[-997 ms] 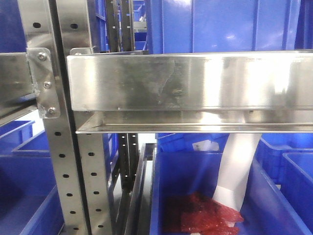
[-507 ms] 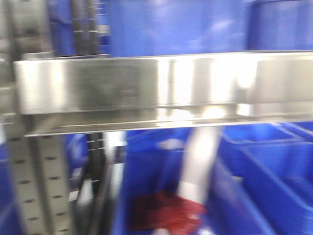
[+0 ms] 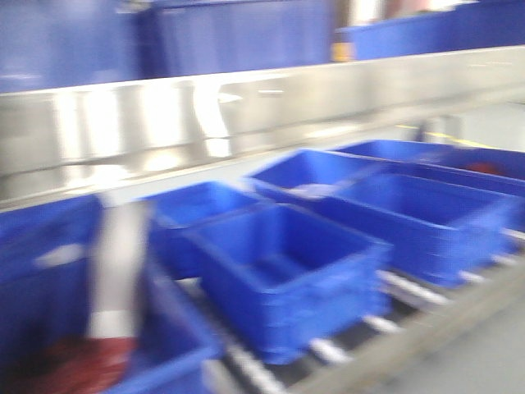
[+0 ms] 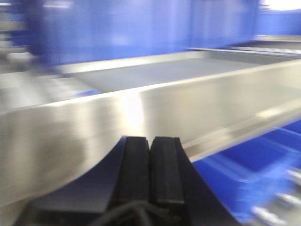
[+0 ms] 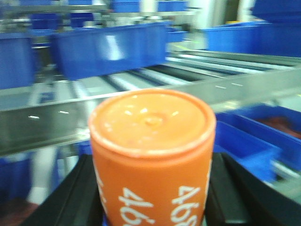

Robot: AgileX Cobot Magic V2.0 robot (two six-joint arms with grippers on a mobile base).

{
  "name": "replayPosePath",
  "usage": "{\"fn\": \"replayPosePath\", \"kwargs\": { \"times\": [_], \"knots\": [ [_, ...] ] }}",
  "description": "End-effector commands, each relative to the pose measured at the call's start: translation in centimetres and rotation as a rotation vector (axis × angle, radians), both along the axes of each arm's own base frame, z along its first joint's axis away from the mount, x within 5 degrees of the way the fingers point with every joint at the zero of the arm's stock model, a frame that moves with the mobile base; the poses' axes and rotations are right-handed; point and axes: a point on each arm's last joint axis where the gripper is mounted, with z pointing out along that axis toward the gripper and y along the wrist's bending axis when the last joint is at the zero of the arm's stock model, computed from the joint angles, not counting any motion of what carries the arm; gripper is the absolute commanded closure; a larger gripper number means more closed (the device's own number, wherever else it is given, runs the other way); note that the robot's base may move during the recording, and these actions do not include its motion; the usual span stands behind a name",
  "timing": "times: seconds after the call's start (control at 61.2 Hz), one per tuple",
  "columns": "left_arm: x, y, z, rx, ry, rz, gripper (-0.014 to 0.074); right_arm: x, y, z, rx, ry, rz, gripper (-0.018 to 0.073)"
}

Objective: Grab orange capacitor from left shelf to right conveyor
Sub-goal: 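Drive the base away from the shelf toward the conveyor belt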

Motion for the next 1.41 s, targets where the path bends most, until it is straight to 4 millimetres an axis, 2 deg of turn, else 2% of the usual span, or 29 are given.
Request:
{"fn": "replayPosePath", "kwargs": {
  "times": [0.0, 1.389],
  "knots": [
    [-0.15, 0.06, 1.04, -0.015, -0.105, 0.004, 0.0723, -0.19, -0.05, 1.68, -0.006, -0.106, -0.006, 0.0423],
    [-0.15, 0.06, 1.04, -0.015, -0.105, 0.004, 0.0723, -0.19, -0.05, 1.68, -0.006, -0.106, -0.006, 0.0423]
  ]
}}
